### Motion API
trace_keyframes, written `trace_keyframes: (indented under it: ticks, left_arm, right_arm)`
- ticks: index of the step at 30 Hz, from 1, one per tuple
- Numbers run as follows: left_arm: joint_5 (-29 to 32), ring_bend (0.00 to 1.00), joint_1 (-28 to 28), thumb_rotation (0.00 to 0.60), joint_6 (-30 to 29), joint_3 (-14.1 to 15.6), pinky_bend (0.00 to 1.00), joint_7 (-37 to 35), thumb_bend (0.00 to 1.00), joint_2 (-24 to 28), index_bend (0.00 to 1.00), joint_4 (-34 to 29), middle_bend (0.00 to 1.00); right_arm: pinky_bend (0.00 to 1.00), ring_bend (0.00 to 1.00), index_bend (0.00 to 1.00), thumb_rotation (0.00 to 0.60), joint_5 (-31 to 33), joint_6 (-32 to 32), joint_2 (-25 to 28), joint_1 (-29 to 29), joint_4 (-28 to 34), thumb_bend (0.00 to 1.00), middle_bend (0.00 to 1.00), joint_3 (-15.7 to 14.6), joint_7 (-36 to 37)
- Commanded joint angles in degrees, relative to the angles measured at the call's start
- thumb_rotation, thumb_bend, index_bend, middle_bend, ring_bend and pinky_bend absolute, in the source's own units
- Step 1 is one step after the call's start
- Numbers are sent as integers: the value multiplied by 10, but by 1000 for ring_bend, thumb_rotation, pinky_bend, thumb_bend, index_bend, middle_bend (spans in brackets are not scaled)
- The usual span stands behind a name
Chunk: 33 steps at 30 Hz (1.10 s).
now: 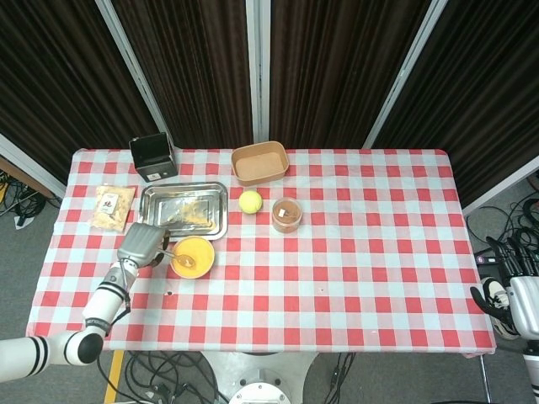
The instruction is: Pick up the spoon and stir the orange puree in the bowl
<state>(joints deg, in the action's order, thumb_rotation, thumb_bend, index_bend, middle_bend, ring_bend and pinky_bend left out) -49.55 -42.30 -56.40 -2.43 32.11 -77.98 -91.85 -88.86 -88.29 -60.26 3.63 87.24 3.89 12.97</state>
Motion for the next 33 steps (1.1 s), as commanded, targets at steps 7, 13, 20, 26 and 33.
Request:
trace_keyframes:
  ticks: [7,13,20,26,33]
  left_arm:
    - [-51,906,-28,600,-76,14,967,160,402,-18,648,-1,956]
    - [-70,927,-39,600,-111,14,980,243,424,-54,664,16,970]
    - [-71,929,-43,600,-142,21,983,337,427,-100,665,45,972]
    - [-62,929,-36,600,-162,23,985,389,429,-134,666,68,973]
    - [-64,929,-28,600,-183,26,986,430,429,-162,667,73,972]
  right_arm:
    - [84,0,0,600,0,-8,3,-2,0,235,131,3,-2]
    - [84,0,0,600,0,-11,7,-4,5,235,131,5,-5]
    - [84,0,0,600,4,-7,6,-4,5,235,131,4,-4]
    - [84,0,0,600,5,-3,5,-3,3,235,131,3,-3]
    - [84,0,0,600,4,1,3,-2,2,234,132,3,-3]
